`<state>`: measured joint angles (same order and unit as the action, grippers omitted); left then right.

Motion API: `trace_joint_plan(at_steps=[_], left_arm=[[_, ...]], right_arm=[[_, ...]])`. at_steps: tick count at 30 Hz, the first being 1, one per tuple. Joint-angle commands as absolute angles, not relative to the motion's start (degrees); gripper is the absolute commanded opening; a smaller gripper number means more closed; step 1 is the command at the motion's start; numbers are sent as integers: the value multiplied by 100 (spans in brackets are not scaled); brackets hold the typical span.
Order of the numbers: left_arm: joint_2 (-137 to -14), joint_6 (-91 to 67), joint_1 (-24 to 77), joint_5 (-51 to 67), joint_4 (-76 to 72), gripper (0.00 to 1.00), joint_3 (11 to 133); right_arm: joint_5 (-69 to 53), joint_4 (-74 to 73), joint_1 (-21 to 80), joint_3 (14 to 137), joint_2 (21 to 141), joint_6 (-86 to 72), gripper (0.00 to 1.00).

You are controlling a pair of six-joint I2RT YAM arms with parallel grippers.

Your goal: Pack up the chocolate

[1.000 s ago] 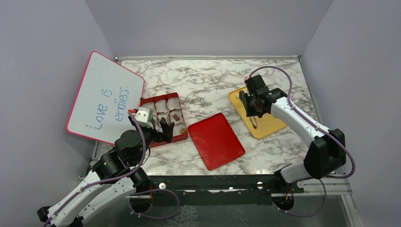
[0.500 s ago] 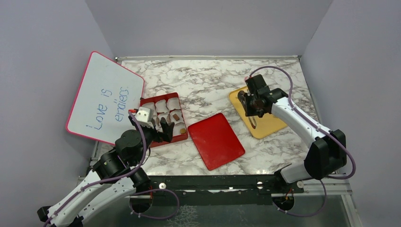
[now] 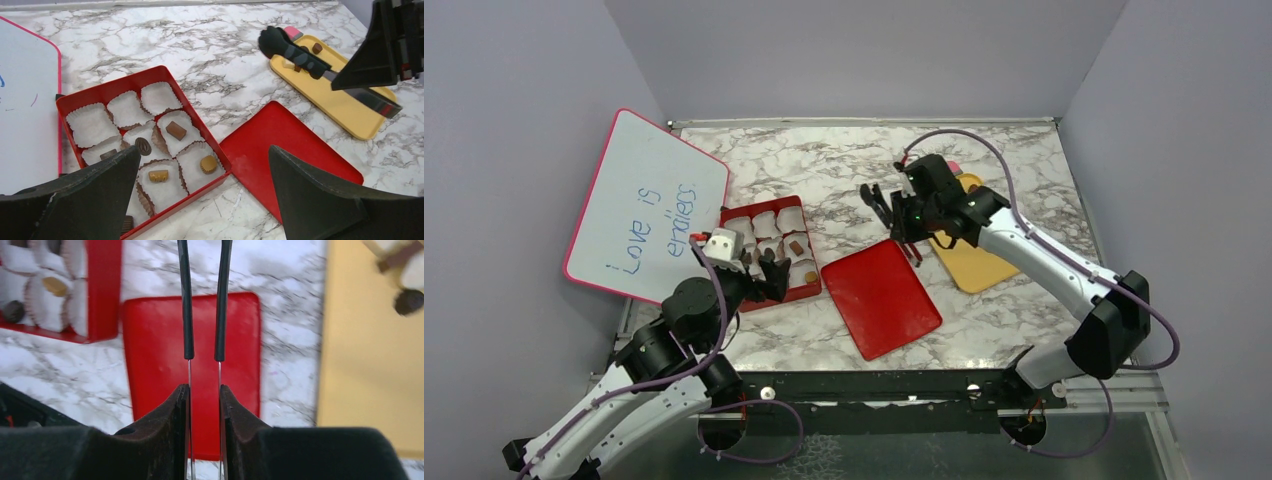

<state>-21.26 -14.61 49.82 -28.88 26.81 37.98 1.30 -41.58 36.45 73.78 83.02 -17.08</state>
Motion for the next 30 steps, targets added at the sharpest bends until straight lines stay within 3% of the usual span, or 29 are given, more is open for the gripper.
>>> trace_joint_plan(at_steps=[1,18,30], left_arm=[[-1835,-1528,4954,-2997,2657,99,3864],[-980,-1591,4953,-3338,2569,99,3812],[-850,-1582,4951,-3364,2568,99,3805]], right_arm=[[-33,-3472,4199,7852,8745,-1969,28],[1021,-3730,5470,10486,11575,-1683,29],[1416,-4093,5544,11070,12237,-1562,33]])
